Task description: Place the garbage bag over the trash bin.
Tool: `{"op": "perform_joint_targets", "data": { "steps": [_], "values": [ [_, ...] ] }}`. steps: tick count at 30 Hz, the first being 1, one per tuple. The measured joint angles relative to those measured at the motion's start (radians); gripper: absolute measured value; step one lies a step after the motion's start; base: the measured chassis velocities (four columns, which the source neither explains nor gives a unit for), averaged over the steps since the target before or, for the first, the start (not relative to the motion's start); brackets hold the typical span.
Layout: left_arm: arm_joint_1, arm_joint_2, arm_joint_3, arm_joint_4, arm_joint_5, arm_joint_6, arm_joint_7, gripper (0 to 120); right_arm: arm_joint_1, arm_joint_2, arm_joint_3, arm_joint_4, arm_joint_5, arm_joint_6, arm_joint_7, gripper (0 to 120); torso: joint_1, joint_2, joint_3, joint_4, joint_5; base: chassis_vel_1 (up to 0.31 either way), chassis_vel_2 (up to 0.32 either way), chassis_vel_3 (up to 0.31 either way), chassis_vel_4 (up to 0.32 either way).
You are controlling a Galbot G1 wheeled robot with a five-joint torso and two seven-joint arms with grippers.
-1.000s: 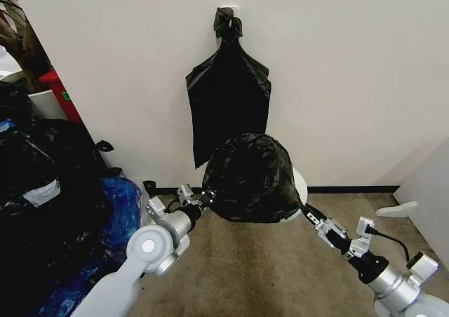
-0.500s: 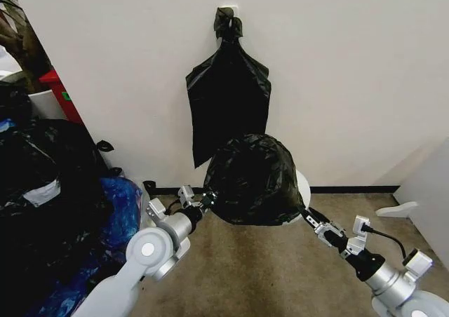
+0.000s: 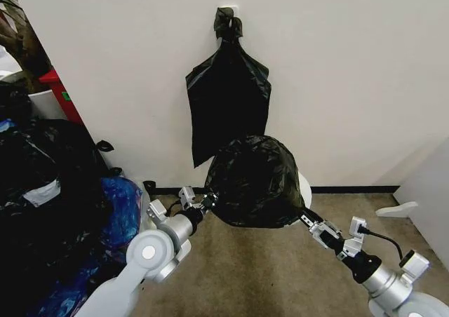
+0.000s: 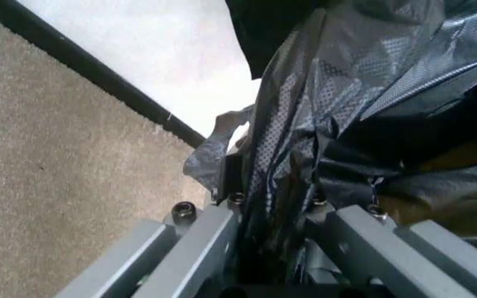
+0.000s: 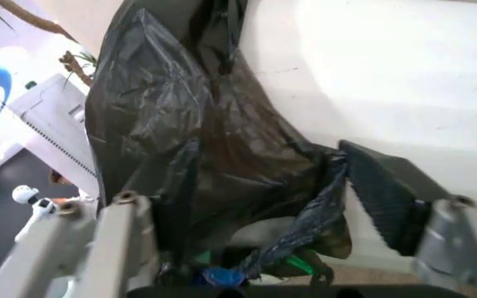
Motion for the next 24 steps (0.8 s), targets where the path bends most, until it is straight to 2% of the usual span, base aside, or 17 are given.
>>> {"op": "perform_joint_targets", "data": {
  "steps": [3,5,9,11,15,24],
  "values": [
    [-0.002,0.001,0.000,-0.001,0.000,0.000,0.000,1,0.000,0.003,-0.002,0.001,-0.006,0.000,0.001,47,0.000,0.000,0.000,0.0000,0.0000,0.000,0.000,0.000,0.000],
    [-0.002,0.001,0.000,-0.001,0.000,-0.001,0.000,1,-0.001,0.004,-0.002,0.002,-0.009,0.000,0.001,44,0.000,0.000,0.000,0.0000,0.0000,0.000,0.000,0.000,0.000],
    [0.000,0.002,0.000,-0.006,0.002,-0.001,-0.001,1,-0.004,0.004,-0.002,-0.001,-0.021,0.004,0.004,26,0.000,0.000,0.000,0.0000,0.0000,0.000,0.000,0.000,0.000],
    [0.001,0.003,0.000,-0.007,0.004,-0.001,-0.001,1,-0.004,0.004,-0.002,-0.005,-0.026,0.006,0.005,22,0.000,0.000,0.000,0.0000,0.0000,0.000,0.000,0.000,0.000],
    [0.006,0.005,-0.001,-0.015,0.008,-0.001,0.000,1,-0.003,0.005,-0.005,-0.016,-0.041,0.014,0.026,3,0.000,0.000,0.000,-0.0001,0.0000,0.000,0.000,0.000,0.000],
    [0.022,0.014,-0.003,-0.048,0.015,0.000,-0.001,1,0.015,0.003,-0.005,-0.076,-0.087,0.021,0.085,0,0.000,0.000,0.000,0.0000,0.0001,0.000,0.000,0.000,0.000]
  ]
}}
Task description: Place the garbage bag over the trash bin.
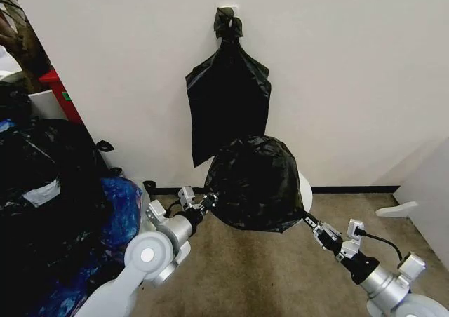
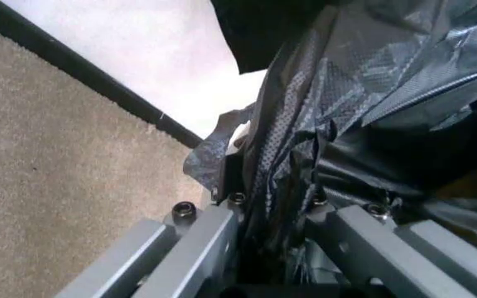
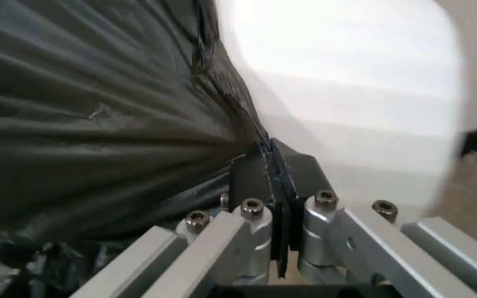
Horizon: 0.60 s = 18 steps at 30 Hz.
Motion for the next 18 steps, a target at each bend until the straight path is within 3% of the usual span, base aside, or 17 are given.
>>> {"op": "perform_joint_targets", "data": {
  "steps": [9,13,15,18],
  "values": [
    [0.006,0.005,0.011,-0.014,0.071,-0.001,0.000,1,-0.007,0.009,-0.001,0.011,-0.051,0.013,0.015,0,0.000,0.000,0.000,0.0000,-0.0001,0.000,0.000,0.000,0.000],
    [0.011,0.011,0.027,-0.017,0.167,-0.002,0.008,1,-0.039,0.017,0.004,0.068,-0.126,0.043,0.011,18,0.000,0.000,0.000,0.0000,-0.0003,0.000,0.000,0.000,0.000],
    [0.012,0.012,0.027,-0.017,0.172,-0.002,0.009,1,-0.042,0.017,0.005,0.071,-0.133,0.046,0.010,18,0.000,0.000,0.000,0.0000,-0.0003,0.000,0.000,0.000,0.000],
    [0.008,0.015,0.026,-0.022,0.192,-0.005,-0.006,1,-0.073,0.030,0.012,0.099,-0.230,0.104,-0.003,34,0.000,0.000,0.000,-0.0001,-0.0003,0.000,0.000,0.000,0.000]
  ]
}}
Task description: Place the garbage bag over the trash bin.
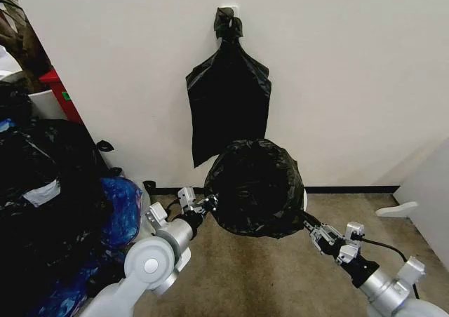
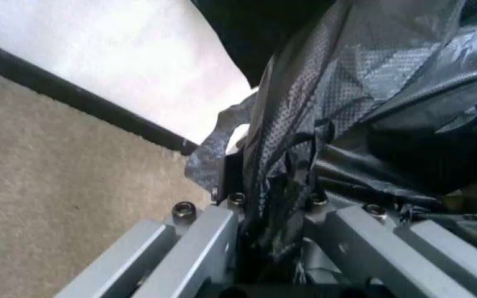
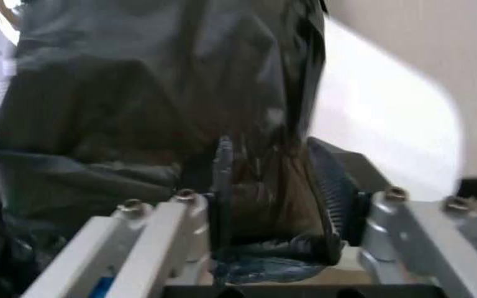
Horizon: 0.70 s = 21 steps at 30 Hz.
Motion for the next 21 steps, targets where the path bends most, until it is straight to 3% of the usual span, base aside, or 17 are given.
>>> {"op": "perform_joint_targets", "data": {
  "steps": [9,13,15,17,21],
  "values": [
    [-0.008,0.000,0.004,0.024,0.068,-0.007,-0.031,1,-0.051,0.039,0.011,0.092,-0.117,0.069,0.033,63,0.000,0.000,0.000,0.0000,-0.0002,0.000,0.000,0.000,0.000],
    [-0.008,-0.006,0.015,0.049,0.109,-0.009,-0.048,1,-0.079,0.058,0.011,0.228,-0.159,0.069,0.142,81,0.000,0.000,0.000,-0.0001,-0.0006,0.000,0.000,0.000,0.000],
    [-0.008,-0.007,0.019,0.054,0.123,-0.009,-0.049,1,-0.078,0.058,0.008,0.249,-0.173,0.066,0.169,84,0.000,0.000,0.000,0.0000,-0.0002,0.000,0.000,0.000,0.000],
    [-0.011,-0.008,0.028,0.073,0.190,-0.010,-0.048,1,-0.055,0.052,-0.022,0.305,-0.203,0.027,0.280,95,0.000,0.000,0.000,0.0000,-0.0003,0.000,0.000,0.000,0.000],
    [-0.057,0.003,0.070,0.116,0.303,-0.012,-0.041,1,0.128,-0.031,-0.141,0.316,-0.188,-0.188,0.516,98,0.000,0.000,0.000,0.0003,0.0004,0.000,0.000,0.000,0.000]
  ]
}}
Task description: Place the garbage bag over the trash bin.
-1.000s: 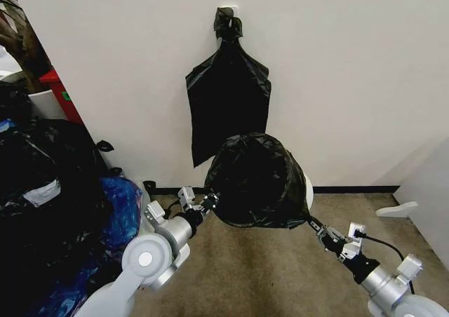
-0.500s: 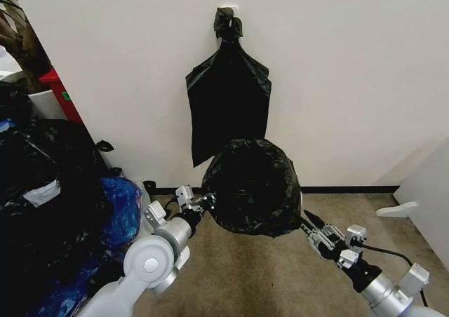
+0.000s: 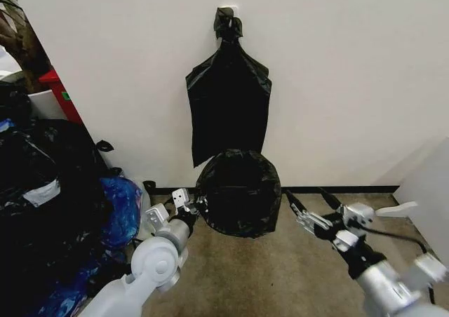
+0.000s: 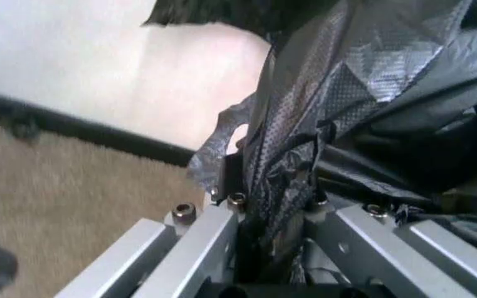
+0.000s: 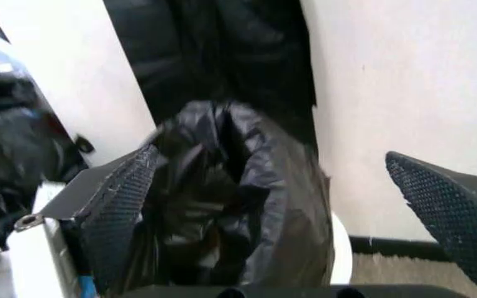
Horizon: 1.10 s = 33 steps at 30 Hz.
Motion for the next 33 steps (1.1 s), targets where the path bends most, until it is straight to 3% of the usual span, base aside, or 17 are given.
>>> {"op": "perform_joint_targets", "data": {
  "steps": [2,4,7,12,16,17,20,23,27,33],
  "values": [
    [-0.016,0.001,0.022,0.007,0.023,0.000,-0.003,1,0.048,-0.029,-0.054,0.000,0.002,-0.034,0.064,94,0.000,0.000,0.000,0.0001,0.0000,0.000,0.000,0.000,0.000],
    [-0.029,0.002,0.058,0.017,0.080,0.005,-0.008,1,0.156,-0.079,-0.205,0.000,0.009,-0.088,0.202,85,0.000,0.000,0.000,-0.0003,-0.0002,0.000,0.000,0.000,0.000],
    [-0.022,0.003,0.086,0.020,0.142,0.008,-0.010,1,0.259,-0.107,-0.342,-0.001,0.020,-0.107,0.279,73,0.000,0.000,0.000,-0.0002,-0.0004,0.000,0.000,0.000,0.000],
    [0.006,0.001,0.105,0.020,0.199,0.009,-0.010,1,0.403,-0.119,-0.505,-0.003,0.079,-0.141,0.386,56,0.000,0.000,0.000,-0.0002,-0.0003,0.000,0.000,0.000,0.000],
    [0.022,-0.001,0.116,0.020,0.244,0.004,-0.004,1,0.532,-0.085,-0.666,-0.051,0.174,-0.171,0.575,40,0.000,0.000,0.000,0.0000,-0.0002,0.000,0.000,0.000,0.000],
    [0.022,-0.001,0.116,0.020,0.244,0.004,-0.004,1,0.532,-0.085,-0.666,-0.051,0.174,-0.171,0.575,40,0.000,0.000,0.000,0.0000,-0.0002,0.000,0.000,0.000,0.000],
    [0.034,0.000,0.119,0.014,0.288,-0.008,0.008,1,0.601,-0.006,-0.741,-0.104,0.273,-0.181,0.759,26,0.000,0.000,0.000,-0.0003,-0.0002,0.000,0.000,0.000,0.000],
    [0.042,0.002,0.118,0.010,0.305,-0.011,0.016,1,0.618,0.017,-0.756,-0.117,0.298,-0.181,0.806,20,0.000,0.000,0.000,-0.0004,-0.0004,0.000,0.000,0.000,0.000],
    [0.082,0.013,0.100,-0.002,0.373,-0.029,0.048,1,0.666,0.087,-0.795,-0.171,0.382,-0.152,0.931,0,0.000,0.000,0.000,-0.0001,-0.0004,0.000,0.000,0.000,0.000],
    [0.090,0.012,0.092,-0.014,0.381,-0.034,0.054,1,0.699,0.136,-0.820,-0.288,0.378,-0.129,0.987,0,0.000,0.000,0.000,-0.0004,-0.0004,0.000,0.000,0.000,0.000]
  ]
}}
